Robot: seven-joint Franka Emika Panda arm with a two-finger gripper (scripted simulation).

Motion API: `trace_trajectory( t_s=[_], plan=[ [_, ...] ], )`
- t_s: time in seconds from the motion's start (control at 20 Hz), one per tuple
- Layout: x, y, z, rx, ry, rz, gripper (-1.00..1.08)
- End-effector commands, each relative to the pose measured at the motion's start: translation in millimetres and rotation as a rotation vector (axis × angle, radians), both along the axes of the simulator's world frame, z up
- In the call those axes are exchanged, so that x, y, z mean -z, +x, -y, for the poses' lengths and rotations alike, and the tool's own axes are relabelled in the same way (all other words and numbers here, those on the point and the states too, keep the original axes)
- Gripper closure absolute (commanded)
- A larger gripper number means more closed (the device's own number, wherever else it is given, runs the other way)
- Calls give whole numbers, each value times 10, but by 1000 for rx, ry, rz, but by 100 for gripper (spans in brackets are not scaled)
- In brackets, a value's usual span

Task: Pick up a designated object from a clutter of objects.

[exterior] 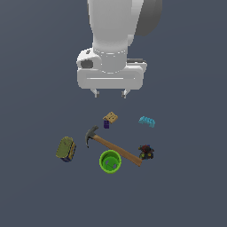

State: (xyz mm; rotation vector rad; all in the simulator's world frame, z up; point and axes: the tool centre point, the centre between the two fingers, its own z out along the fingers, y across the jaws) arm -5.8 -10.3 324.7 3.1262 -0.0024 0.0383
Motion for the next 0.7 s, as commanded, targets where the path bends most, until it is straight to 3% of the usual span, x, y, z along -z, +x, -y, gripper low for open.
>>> trace_trajectory(
  t_s=[0.0,0.65],
  plan=[
    [0,0,0,0,0,0,-92],
    [41,-29,-68,-52,-19,-25,-92]
  ],
)
